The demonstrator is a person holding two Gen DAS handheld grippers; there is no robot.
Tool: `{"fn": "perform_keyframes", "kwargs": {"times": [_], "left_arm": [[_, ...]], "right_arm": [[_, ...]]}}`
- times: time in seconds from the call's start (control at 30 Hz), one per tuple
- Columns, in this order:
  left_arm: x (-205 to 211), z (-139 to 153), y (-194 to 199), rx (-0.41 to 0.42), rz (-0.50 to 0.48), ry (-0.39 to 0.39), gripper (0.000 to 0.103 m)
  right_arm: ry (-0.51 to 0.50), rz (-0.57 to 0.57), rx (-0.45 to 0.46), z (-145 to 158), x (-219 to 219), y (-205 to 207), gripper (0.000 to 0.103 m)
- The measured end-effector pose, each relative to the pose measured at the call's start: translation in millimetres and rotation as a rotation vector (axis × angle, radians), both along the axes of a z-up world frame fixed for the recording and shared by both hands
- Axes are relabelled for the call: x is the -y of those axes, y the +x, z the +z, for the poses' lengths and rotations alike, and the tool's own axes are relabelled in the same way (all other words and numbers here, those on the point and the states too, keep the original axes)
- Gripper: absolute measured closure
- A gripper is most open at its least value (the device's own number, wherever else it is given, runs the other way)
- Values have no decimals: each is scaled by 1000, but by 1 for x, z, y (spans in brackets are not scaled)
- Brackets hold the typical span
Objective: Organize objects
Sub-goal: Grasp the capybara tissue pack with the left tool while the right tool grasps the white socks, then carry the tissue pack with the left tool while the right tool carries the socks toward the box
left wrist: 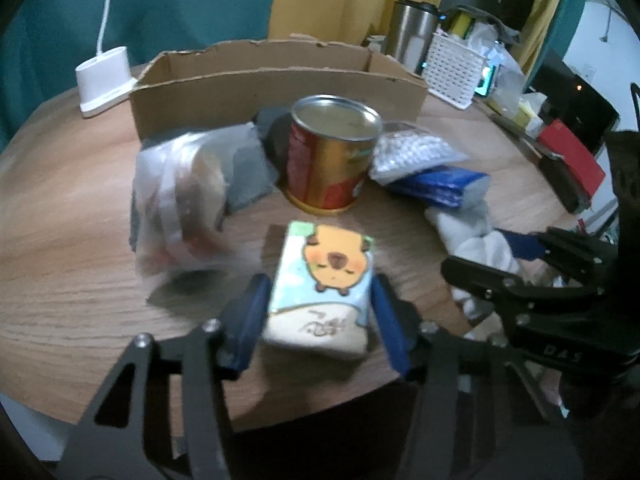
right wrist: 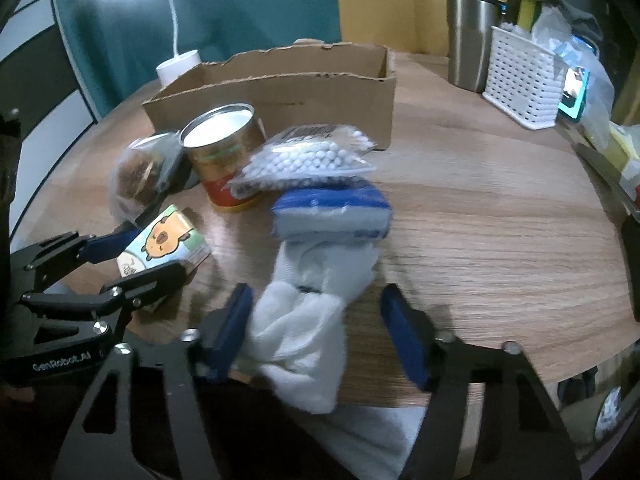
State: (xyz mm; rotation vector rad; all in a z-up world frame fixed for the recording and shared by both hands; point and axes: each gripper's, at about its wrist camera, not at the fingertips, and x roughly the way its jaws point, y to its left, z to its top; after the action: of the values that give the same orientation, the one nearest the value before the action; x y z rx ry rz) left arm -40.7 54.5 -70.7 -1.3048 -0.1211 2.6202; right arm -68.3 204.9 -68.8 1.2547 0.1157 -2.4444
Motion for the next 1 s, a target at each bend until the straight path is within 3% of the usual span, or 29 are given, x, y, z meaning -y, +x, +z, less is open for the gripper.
{"fn": "perform_keyframes", "kwargs": {"times": [0.07,0.27,0.7,1.0], "left_arm": [[-1,1,1,0,-10,2,55],[-5,7,3,-20,-27,12,56],[-12,29,6,-87,-44,15,56],[-10,50,4,-141,-32,15,56]], "right_arm": [[4,12,-1,0,2,2,50],[5,7,-11,3,-2,5,59],[34,-85,-49,17,-28,6,60],[17,-87,-92,35,-34,9,60]]}}
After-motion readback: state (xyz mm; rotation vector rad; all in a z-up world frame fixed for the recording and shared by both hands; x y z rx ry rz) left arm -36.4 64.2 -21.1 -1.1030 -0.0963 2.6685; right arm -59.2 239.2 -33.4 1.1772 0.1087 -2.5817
